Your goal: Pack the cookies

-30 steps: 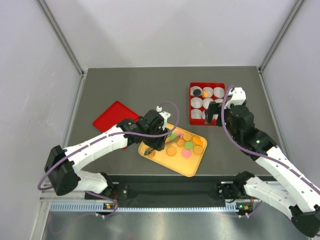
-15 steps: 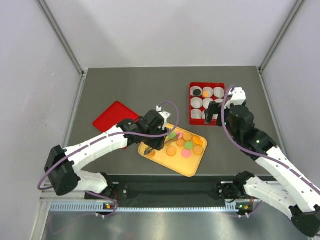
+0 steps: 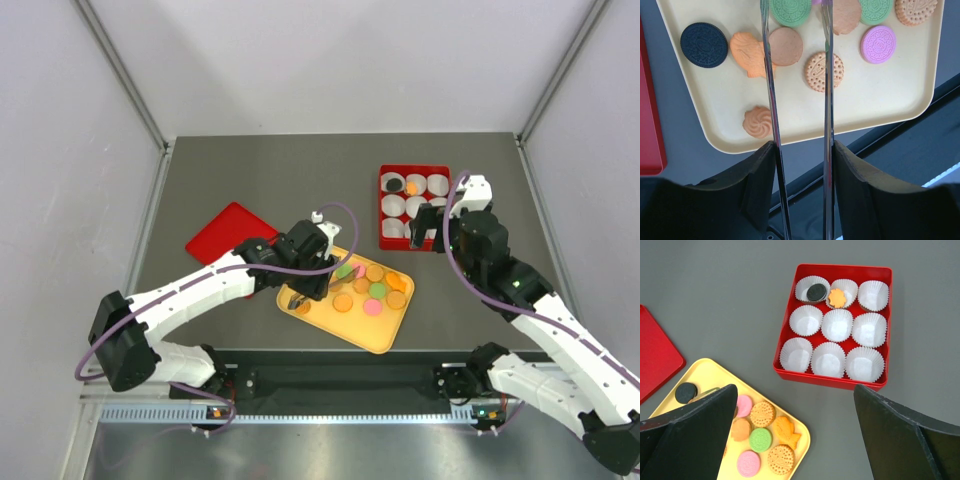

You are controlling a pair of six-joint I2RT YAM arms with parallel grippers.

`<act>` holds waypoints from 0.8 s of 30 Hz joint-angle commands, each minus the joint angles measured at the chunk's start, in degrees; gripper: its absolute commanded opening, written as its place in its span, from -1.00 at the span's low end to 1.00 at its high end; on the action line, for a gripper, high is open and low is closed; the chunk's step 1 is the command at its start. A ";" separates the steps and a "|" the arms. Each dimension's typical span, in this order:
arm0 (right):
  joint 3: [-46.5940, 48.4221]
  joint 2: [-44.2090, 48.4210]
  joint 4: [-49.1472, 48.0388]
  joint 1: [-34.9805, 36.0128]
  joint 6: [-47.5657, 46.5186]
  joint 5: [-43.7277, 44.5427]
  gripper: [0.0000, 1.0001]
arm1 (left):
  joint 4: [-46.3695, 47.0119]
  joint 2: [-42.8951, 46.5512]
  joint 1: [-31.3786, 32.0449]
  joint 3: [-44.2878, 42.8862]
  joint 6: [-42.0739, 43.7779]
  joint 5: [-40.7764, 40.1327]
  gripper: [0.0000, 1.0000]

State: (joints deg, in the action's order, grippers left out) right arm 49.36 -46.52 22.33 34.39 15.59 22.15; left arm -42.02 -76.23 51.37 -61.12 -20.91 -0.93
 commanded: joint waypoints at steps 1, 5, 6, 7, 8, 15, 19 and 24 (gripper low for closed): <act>-0.15 1.08 -2.29 0.32 0.23 -0.44 0.99 | 0.45 1.52 0.13 -0.84 0.43 -0.57 0.05; -0.32 1.35 -2.20 0.32 0.31 -0.36 1.00 | 0.62 0.82 0.13 -0.75 0.51 -0.65 0.06; -0.41 1.35 -2.29 0.32 0.31 -0.36 1.00 | 0.62 0.64 0.13 -0.75 0.60 -0.65 0.06; -0.41 1.43 -2.29 0.24 0.31 -0.44 1.00 | 0.45 0.29 0.13 -0.75 0.69 -0.74 0.06; -0.41 1.43 -2.20 0.24 0.31 -0.44 1.00 | 0.45 0.11 0.13 -0.75 0.69 -0.65 0.07; -0.32 1.61 -2.02 0.24 0.31 -0.27 1.00 | 0.98 -1.29 0.13 -0.40 0.69 -0.48 0.06; -0.50 1.79 -1.85 0.24 0.31 -0.18 0.99 | 1.33 -1.21 0.13 -0.14 0.69 -0.65 0.02; -0.23 1.87 -1.76 0.24 0.31 -0.18 1.00 | 0.19 -0.86 0.13 -1.54 0.95 -0.48 -0.25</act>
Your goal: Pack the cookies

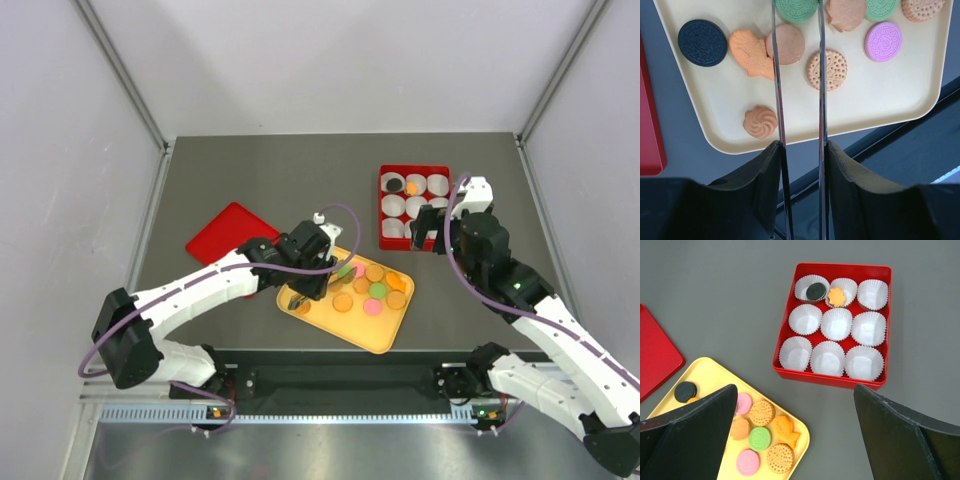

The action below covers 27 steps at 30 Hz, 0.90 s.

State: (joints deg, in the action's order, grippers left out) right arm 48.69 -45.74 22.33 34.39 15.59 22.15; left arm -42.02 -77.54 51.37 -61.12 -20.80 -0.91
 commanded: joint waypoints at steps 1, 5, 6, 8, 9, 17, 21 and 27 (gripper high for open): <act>0.53 1.17 -1.76 0.32 0.23 -0.18 0.99 | -0.34 0.54 0.13 -2.07 1.02 -0.59 -0.27; 1.06 1.09 -1.50 0.32 0.14 -0.27 0.99 | -3.07 1.51 0.13 -5.32 1.81 -2.34 -0.28; 1.15 1.17 -1.58 0.32 0.05 -0.18 0.99 | -3.33 1.86 0.13 -6.37 2.16 -2.69 -0.29; 1.32 1.00 -1.58 0.32 0.05 -0.27 0.99 | -4.56 2.13 0.13 -7.51 2.25 -2.87 -0.29; 1.32 0.91 -1.58 0.32 0.05 -0.18 1.00 | -4.82 2.30 0.13 -8.48 2.25 -2.79 -0.29; 3.17 1.00 -1.23 0.32 -0.21 -0.09 0.99 | 1.31 0.11 0.13 -14.02 2.25 -2.43 -0.27; 5.01 0.82 -0.62 0.32 0.05 0.08 0.99 | 11.50 -5.42 0.13 -17.36 1.46 -5.06 -0.28; 8.00 1.52 2.80 0.24 -0.56 1.31 0.99 | 23.91 -20.70 -0.49 -28.68 2.69 -6.74 -0.28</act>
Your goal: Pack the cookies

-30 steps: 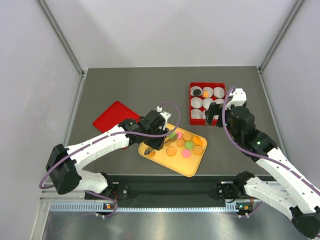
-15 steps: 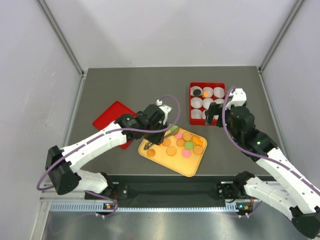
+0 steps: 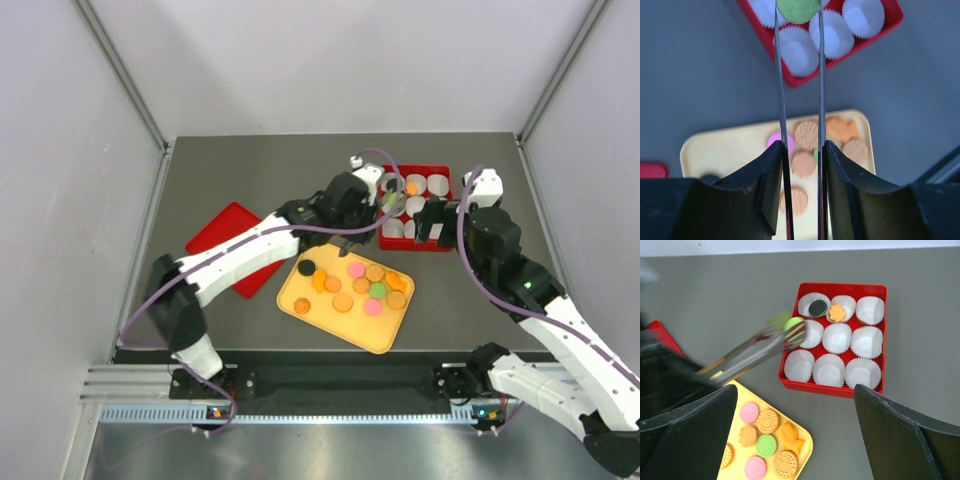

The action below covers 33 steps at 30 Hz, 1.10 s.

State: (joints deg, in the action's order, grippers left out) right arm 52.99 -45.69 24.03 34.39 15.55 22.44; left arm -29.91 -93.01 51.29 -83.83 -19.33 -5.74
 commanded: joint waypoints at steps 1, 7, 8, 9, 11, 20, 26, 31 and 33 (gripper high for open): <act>4.22 1.83 1.37 0.32 -0.87 1.20 1.00 | 12.41 -9.51 -0.40 -10.08 1.66 -2.43 -0.28; 4.93 4.47 3.30 0.24 -1.31 2.35 0.99 | 17.51 -24.03 -1.01 -23.45 2.81 -0.77 -0.29; 5.01 4.65 3.48 0.15 -1.31 2.26 1.00 | 17.43 -25.71 -1.01 -25.14 2.98 -0.59 -0.28; 5.02 5.00 3.83 0.24 -1.23 2.35 1.00 | 17.26 -27.29 -1.10 -26.81 3.25 -0.68 -0.28; 4.75 5.44 4.00 0.24 -1.23 2.26 0.99 | 17.69 -31.08 -1.10 -30.42 3.95 -1.03 -0.27; 4.58 6.93 5.23 0.15 -1.23 2.52 0.99 | 22.35 -38.47 -1.19 -34.29 5.09 0.20 -0.21; 4.05 7.02 5.15 0.24 -1.23 2.44 1.00 | 23.49 -39.53 -1.19 -34.29 5.36 0.11 -0.14; 3.87 7.02 5.24 0.15 -1.14 2.35 1.00 | 23.76 -40.23 -1.37 -34.56 5.36 0.73 -0.06; 3.79 7.02 5.24 0.24 -1.14 2.35 0.99 | 23.67 -40.23 -1.37 -34.56 5.45 0.81 0.03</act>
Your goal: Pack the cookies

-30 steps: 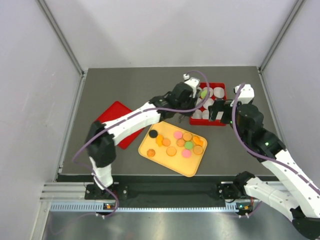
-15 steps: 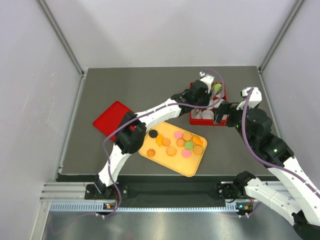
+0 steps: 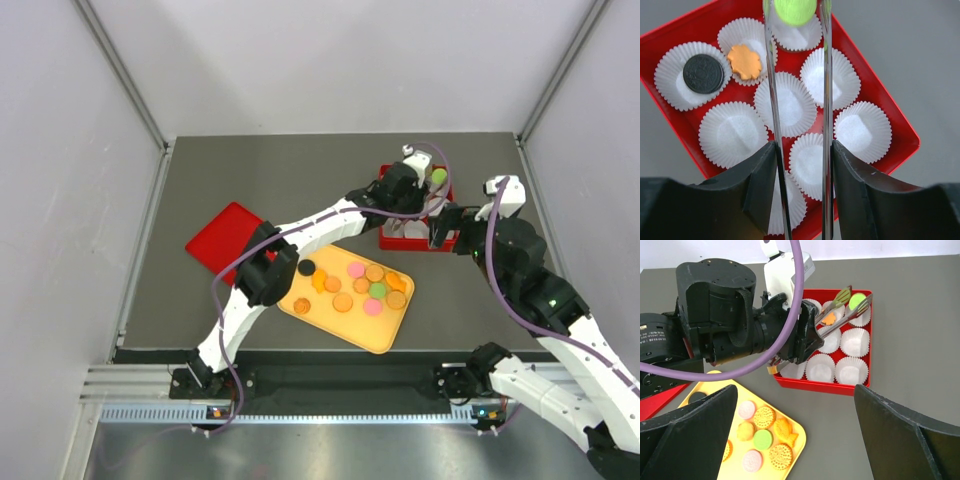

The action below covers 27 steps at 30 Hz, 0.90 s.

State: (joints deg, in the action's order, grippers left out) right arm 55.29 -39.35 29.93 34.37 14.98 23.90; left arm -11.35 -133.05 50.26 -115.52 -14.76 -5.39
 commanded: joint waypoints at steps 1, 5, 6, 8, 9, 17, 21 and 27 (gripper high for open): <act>1.49 0.59 -0.67 0.26 -0.57 0.88 0.99 | 5.11 -0.19 -0.25 -2.86 0.88 0.47 0.04; 1.31 0.24 -0.75 0.17 -0.39 0.80 0.99 | 5.11 -0.01 -0.34 -2.78 0.70 0.64 0.04; 1.31 0.24 -0.67 0.17 -0.39 0.80 0.99 | 5.03 -0.01 -0.34 -2.78 0.70 0.73 0.04; 1.31 0.16 -0.75 0.26 -0.48 0.71 1.00 | 4.85 0.25 -0.34 -2.78 0.70 0.82 0.04; 1.31 0.24 -0.75 0.26 -0.48 0.71 0.99 | 4.76 0.77 -0.34 -2.69 0.79 0.90 0.04; 1.93 -0.90 -1.46 0.17 -0.04 0.53 0.99 | 1.52 14.98 -0.34 5.81 0.09 -0.94 0.01; 1.84 -1.87 -2.59 0.26 0.31 -0.34 0.99 | -4.10 24.66 -0.43 13.90 -2.81 -2.53 -0.02; 0.61 -5.03 -4.79 0.26 0.31 -1.05 1.00 | -11.04 43.21 -0.34 32.62 -4.48 -2.96 -0.01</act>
State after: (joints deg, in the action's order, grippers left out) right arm 55.29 -43.03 28.75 34.37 15.11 23.35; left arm -18.20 -98.72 50.11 -89.06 -17.78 -7.16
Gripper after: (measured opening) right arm 0.996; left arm 0.495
